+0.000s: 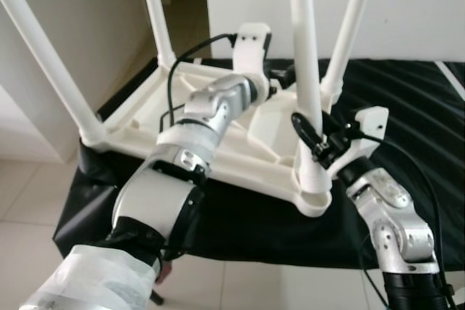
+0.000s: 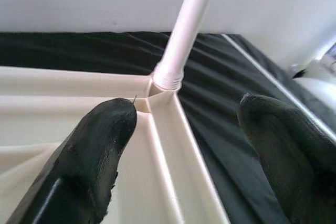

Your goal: Building children table

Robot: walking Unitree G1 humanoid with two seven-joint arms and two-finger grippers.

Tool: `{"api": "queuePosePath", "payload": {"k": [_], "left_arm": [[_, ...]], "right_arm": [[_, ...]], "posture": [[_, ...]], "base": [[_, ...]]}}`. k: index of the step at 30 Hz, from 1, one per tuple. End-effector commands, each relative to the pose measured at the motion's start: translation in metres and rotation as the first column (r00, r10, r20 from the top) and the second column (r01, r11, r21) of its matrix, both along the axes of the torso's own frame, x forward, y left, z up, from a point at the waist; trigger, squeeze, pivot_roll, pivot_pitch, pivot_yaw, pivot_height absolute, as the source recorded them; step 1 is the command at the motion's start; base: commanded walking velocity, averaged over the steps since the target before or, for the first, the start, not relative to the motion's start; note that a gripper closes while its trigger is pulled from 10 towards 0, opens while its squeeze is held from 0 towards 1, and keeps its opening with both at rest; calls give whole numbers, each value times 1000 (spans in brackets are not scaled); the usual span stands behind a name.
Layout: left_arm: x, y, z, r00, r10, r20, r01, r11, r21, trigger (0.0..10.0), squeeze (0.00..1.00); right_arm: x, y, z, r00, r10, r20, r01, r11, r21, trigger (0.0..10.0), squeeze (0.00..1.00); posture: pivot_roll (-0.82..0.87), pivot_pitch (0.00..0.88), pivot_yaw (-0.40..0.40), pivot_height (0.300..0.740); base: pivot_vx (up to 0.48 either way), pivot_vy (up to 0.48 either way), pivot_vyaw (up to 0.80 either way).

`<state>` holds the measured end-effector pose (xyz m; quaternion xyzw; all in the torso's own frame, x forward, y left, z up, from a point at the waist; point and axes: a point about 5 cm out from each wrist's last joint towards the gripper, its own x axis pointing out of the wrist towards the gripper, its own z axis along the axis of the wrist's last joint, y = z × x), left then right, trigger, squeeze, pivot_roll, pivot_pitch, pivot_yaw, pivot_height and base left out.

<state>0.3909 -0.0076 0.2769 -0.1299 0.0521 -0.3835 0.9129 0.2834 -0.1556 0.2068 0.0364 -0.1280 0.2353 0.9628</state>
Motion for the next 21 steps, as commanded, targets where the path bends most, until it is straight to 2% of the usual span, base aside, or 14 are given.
{"api": "queuePosePath", "payload": {"k": [1, 11, 21], "left_arm": [[-16, -22, 28, 957, -271, 101, 278, 958, -68, 10000, 0], [-28, -36, 49, 929, -348, 129, 365, 920, -143, 10000, 0], [-39, -43, 62, 906, -388, 171, 413, 900, -142, 10000, 0]], "right_arm": [[4, 9, -6, 998, 46, -35, -47, 998, -30, 10000, 0], [10, 12, -2, 998, 60, -21, -61, 997, -53, 10000, 0], [16, 13, -2, 999, 35, -17, -35, 999, -41, 10000, 0]], "posture": [[8, 0, -6, 740], [14, 0, -12, 740], [24, 0, -12, 740]], "base": [[0, 0, 0], [0, 0, 0], [0, 0, 0]]}}
